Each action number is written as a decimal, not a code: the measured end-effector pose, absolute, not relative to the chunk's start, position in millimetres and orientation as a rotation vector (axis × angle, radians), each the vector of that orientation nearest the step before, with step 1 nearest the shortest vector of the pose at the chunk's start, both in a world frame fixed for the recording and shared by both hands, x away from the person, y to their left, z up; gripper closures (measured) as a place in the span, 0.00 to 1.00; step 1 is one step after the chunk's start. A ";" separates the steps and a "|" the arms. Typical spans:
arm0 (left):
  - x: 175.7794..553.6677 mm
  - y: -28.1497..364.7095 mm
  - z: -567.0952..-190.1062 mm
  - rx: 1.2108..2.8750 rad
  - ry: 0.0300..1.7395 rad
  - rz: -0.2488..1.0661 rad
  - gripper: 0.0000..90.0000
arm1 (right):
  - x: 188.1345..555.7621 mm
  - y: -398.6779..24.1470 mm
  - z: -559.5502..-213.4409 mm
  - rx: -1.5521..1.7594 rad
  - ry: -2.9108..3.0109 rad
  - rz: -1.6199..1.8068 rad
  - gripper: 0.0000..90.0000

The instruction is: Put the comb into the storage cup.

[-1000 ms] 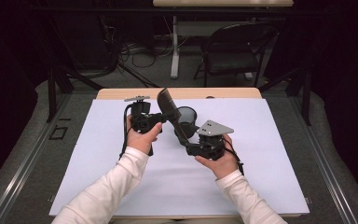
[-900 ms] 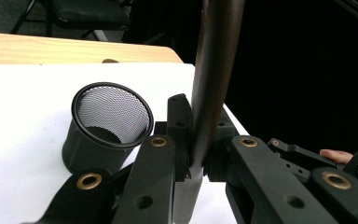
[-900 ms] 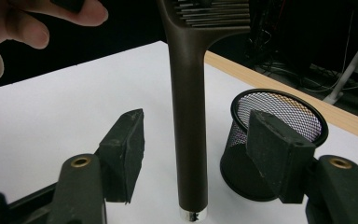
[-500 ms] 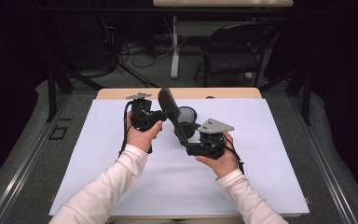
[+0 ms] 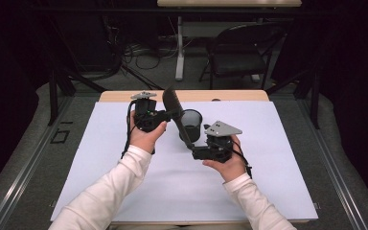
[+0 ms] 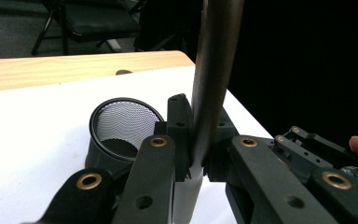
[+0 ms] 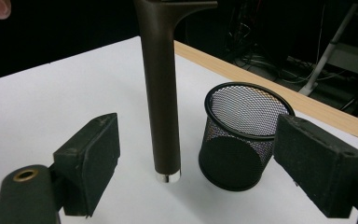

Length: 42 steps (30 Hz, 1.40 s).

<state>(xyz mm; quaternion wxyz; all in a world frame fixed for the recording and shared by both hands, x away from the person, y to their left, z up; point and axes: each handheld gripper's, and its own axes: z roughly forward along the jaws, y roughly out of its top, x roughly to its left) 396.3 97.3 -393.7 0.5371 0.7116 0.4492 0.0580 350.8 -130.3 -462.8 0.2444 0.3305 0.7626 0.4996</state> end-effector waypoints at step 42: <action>411.1 90.1 -364.4 1.737 0.968 0.355 0.93 | 353.1 -136.1 -462.7 0.934 2.068 1.374 0.16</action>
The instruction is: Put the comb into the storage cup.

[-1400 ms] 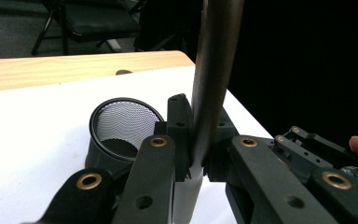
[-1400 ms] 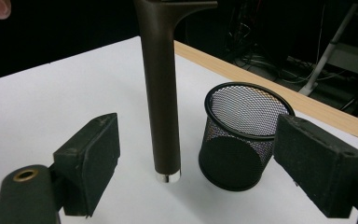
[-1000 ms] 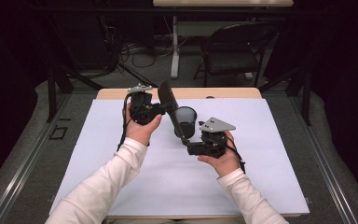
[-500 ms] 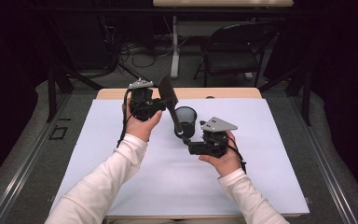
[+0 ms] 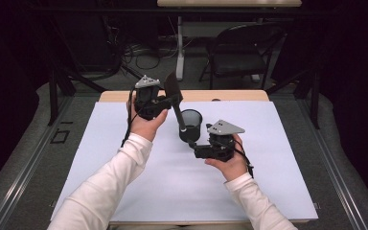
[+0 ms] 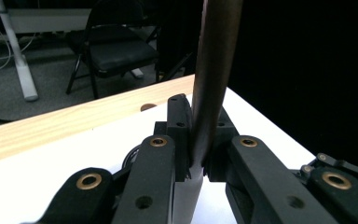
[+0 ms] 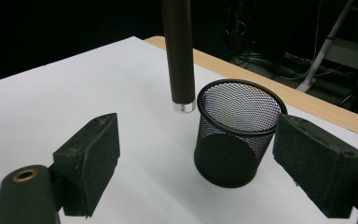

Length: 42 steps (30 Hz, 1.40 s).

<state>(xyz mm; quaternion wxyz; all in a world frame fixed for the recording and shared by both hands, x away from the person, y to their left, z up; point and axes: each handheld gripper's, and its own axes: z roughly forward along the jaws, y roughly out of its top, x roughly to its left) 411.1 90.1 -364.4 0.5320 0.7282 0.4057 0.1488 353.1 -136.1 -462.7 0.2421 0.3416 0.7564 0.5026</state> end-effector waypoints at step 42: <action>448.4 68.6 -381.6 1.743 0.991 0.464 0.93 | 355.5 -139.3 -462.8 0.943 2.061 1.371 0.16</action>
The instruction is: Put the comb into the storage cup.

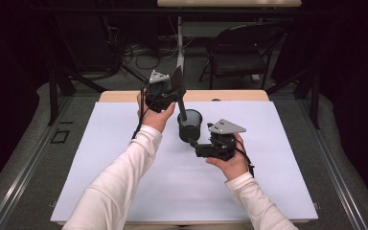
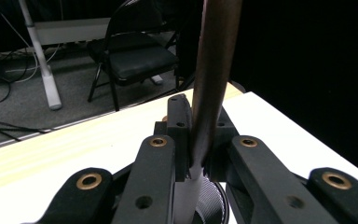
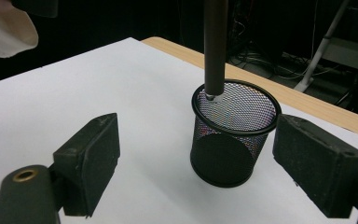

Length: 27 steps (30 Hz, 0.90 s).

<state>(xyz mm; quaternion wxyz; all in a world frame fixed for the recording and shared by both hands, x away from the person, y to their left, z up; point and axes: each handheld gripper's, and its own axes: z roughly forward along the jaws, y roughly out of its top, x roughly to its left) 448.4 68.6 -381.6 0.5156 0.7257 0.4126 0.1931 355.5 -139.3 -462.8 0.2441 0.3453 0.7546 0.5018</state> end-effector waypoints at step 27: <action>461.4 53.4 -404.8 1.790 1.024 0.457 0.93 | 355.7 -140.5 -462.6 0.950 2.055 1.373 0.16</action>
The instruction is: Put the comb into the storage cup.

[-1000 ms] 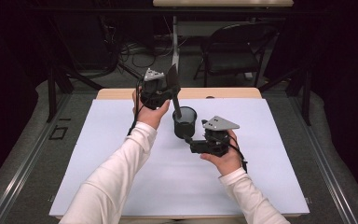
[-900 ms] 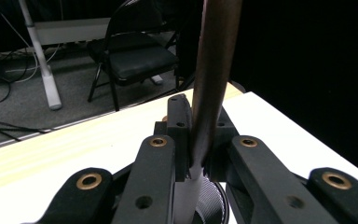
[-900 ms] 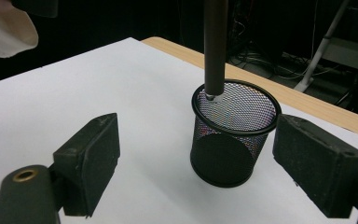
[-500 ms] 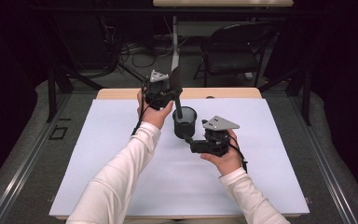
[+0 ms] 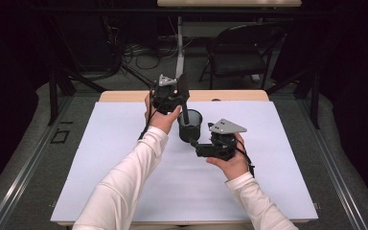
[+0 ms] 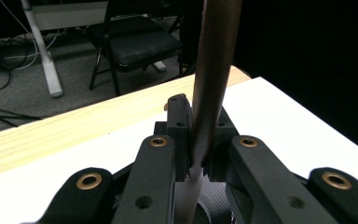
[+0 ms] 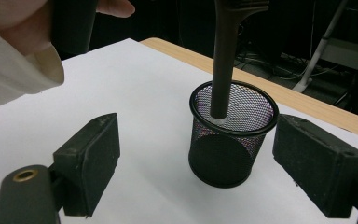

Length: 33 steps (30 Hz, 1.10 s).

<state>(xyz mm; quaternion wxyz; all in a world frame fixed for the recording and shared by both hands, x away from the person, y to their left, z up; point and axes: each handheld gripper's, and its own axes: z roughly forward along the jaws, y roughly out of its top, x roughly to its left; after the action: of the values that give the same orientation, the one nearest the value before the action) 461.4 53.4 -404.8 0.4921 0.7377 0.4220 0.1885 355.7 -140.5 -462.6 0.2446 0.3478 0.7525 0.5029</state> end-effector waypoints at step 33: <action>479.8 62.0 -435.7 1.717 1.181 0.287 0.93 | 356.2 -141.0 -463.0 0.949 2.058 1.370 0.17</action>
<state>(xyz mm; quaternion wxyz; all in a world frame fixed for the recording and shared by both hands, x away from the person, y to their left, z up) 479.8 62.0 -435.7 0.4959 0.7087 0.4877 0.1187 356.2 -141.0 -463.0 0.2443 0.3474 0.7535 0.5019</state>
